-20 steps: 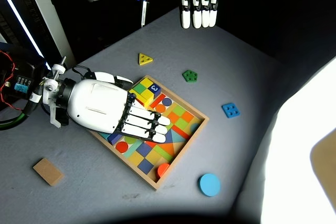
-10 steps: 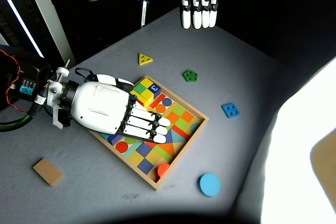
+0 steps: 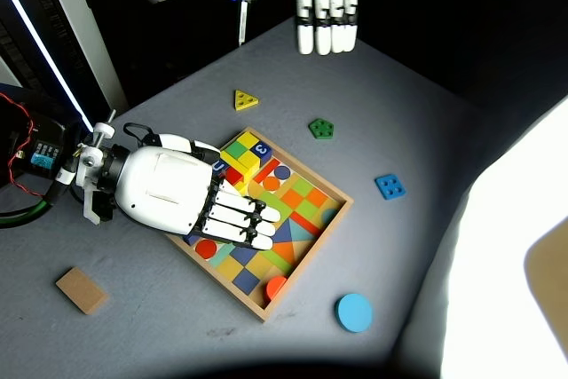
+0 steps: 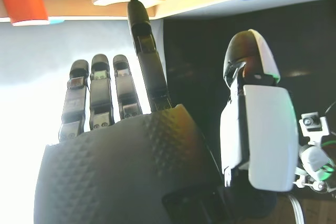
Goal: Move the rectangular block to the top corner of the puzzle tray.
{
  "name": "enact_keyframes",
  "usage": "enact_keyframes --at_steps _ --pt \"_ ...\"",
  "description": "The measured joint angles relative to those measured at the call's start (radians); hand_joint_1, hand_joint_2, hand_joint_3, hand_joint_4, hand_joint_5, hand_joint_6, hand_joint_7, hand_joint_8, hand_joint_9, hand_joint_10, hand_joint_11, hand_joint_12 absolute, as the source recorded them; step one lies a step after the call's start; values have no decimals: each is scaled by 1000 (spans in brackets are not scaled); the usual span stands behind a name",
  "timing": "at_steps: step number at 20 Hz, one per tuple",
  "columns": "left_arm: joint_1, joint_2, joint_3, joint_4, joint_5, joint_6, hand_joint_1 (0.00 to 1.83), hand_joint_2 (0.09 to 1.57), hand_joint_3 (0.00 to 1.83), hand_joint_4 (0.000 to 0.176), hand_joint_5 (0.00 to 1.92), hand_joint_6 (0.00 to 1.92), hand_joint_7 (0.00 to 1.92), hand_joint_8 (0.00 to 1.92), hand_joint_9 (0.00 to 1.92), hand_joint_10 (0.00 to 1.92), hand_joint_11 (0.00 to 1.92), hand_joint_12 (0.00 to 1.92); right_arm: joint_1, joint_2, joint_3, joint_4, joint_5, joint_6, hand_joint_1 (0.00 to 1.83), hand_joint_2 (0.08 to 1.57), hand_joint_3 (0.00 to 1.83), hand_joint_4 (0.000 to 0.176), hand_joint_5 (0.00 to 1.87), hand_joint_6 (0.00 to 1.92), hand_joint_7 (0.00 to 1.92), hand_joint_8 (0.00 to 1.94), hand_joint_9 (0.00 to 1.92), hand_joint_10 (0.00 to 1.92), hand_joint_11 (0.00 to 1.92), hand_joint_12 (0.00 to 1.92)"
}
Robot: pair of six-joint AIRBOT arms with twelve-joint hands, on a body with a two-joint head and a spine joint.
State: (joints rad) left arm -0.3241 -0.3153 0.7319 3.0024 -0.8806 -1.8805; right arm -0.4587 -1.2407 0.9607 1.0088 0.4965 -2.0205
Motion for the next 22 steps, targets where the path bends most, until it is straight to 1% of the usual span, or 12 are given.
enact_keyframes --at_steps 3,6,7,10,11,12,13,14,15,16,18,22 --pt "0 0 3 0 0 0 34 1325 0 15 80 3 78 0 66 3 0 305 -2 0 0 0 2 0 0 1120 3 0 627 70 95 9 0 0 0 0" --pt "-4 0 -8 0 0 0 34 1327 0 20 72 1 73 1 55 1 0 249 -6 0 1 -6 3 -1 0 1124 5 0 601 57 106 12 0 0 0 0" --pt "-11 0 -16 0 -1 -1 8 1334 2 17 60 2 66 0 43 1 0 206 -7 0 1 -7 4 -5 0 1128 7 0 607 59 103 10 0 0 0 0" --pt "-12 0 -19 0 0 -1 35 1331 0 17 63 0 59 0 34 0 0 209 -10 0 16 -12 -3 -8 0 1129 6 0 617 61 77 1 0 0 0 0" --pt "-11 0 -23 0 0 0 42 1330 0 19 67 2 58 1 32 0 0 192 -10 0 25 -15 -4 -7 0 1130 6 0 620 62 135 25 0 0 0 0" --pt "-11 0 -30 0 1 -1 32 1331 0 15 68 2 61 1 36 2 0 199 -10 0 35 -16 -6 -7 0 1131 6 0 629 65 145 28 0 0 0 0" --pt "-11 0 -34 0 0 -2 7 1339 3 15 38 2 29 2 6 0 0 98 -10 0 39 -20 -9 -4 0 1129 6 0 630 64 124 18 0 0 0 0" --pt "-11 0 -37 0 0 -1 7 1339 3 15 38 2 29 2 6 0 0 98 -10 0 42 -27 -10 -3 0 1129 6 0 630 64 124 18 0 0 0 0" --pt "-11 0 -40 0 1 -1 0 1338 1 17 13 4 20 3 0 0 0 23 -10 0 49 -63 -20 1 0 1123 3 0 624 60 105 8 0 0 0 0" --pt "-11 0 -44 0 1 -1 0 1340 2 15 30 12 35 9 5 2 0 22 -14 0 52 -78 -22 7 0 1124 3 0 626 61 112 11 0 0 0 0" --pt "-11 0 -57 0 0 -2 20 1328 2 20 79 0 67 7 35 0 0 113 -14 0 57 -88 -24 10 0 1124 3 0 628 60 121 12 0 0 0 0" --pt "-12 0 -69 0 0 -2 0 1337 3 6 33 0 50 1 12 0 0 45 -14 -2 77 -90 -26 20 0 1126 3 0 628 58 108 5 0 0 0 0"
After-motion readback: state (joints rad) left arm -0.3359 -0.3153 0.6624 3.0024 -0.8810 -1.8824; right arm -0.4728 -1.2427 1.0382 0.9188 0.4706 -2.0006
